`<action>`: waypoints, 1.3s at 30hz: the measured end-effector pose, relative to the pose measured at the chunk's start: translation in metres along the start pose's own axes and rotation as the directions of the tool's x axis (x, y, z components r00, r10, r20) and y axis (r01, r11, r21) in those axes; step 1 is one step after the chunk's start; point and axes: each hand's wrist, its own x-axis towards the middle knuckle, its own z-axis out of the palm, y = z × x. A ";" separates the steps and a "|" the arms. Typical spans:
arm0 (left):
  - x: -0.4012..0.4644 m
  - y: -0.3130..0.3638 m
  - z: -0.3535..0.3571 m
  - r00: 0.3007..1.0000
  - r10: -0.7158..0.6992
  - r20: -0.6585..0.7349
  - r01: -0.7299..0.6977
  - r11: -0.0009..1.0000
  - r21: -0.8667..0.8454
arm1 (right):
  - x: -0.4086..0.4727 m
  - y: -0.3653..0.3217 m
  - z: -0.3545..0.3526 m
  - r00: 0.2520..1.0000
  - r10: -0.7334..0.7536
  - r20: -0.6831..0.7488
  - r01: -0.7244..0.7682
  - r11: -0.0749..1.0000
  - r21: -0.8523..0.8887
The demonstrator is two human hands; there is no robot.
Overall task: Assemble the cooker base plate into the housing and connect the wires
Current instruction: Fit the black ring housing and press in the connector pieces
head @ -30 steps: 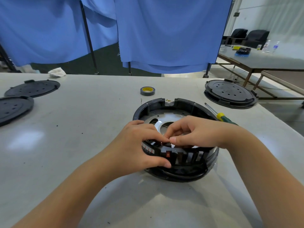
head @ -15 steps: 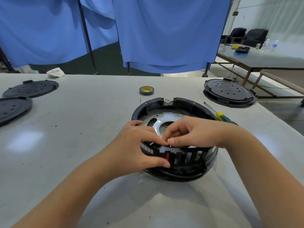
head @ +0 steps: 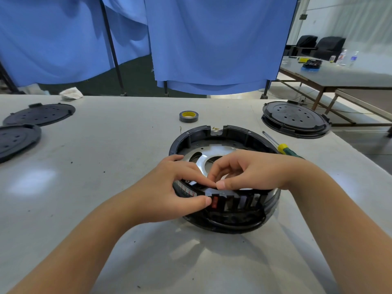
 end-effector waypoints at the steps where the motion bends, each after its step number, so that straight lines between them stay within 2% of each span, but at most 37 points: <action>1: 0.000 0.000 0.000 1.000 0.002 0.002 -0.002 1.000 -0.003 | 0.001 0.000 0.000 1.000 -0.006 -0.002 0.006 1.000 0.016; 10: 0.000 0.000 -0.001 0.999 -0.001 -0.036 0.001 1.000 -0.001 | 0.002 0.002 0.000 0.999 -0.038 -0.026 0.041 0.987 0.156; 20: 0.000 -0.004 0.000 0.998 -0.048 -0.039 0.049 0.999 0.022 | 0.004 0.001 0.001 0.998 -0.012 -0.061 0.023 0.984 0.177; 33: -0.002 -0.012 0.000 0.989 -0.148 0.008 0.148 0.989 0.002 | 0.004 0.003 0.002 0.998 -0.021 -0.062 0.029 0.992 0.123; 39: -0.001 -0.011 0.000 0.995 -0.095 0.010 0.095 0.995 -0.003 | 0.003 0.001 0.001 0.999 -0.002 -0.042 0.005 0.998 0.069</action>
